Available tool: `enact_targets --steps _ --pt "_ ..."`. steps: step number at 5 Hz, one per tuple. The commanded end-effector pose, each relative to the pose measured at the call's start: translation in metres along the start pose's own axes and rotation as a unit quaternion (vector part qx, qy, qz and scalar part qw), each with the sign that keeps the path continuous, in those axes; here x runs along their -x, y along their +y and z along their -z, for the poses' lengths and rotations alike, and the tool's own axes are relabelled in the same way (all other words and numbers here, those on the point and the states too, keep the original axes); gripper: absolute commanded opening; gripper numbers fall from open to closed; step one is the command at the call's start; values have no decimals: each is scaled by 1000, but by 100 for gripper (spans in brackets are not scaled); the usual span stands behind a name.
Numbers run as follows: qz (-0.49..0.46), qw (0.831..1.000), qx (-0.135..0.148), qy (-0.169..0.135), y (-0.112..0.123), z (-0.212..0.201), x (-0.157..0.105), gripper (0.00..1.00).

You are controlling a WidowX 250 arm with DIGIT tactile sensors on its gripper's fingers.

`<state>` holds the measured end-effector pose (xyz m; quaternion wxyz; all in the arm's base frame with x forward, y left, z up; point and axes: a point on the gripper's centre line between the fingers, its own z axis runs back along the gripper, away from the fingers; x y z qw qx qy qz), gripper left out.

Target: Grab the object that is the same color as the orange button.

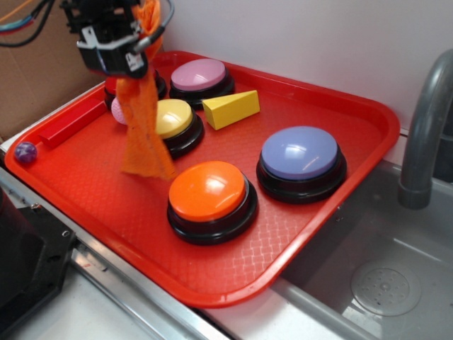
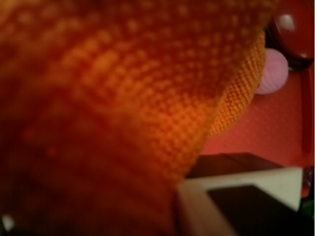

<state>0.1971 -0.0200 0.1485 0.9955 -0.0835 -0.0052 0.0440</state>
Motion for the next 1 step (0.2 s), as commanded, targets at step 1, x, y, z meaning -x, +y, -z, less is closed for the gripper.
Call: enact_targets --steps 1 --pt "29 999 -17 -24 -9 -22 -7 0"
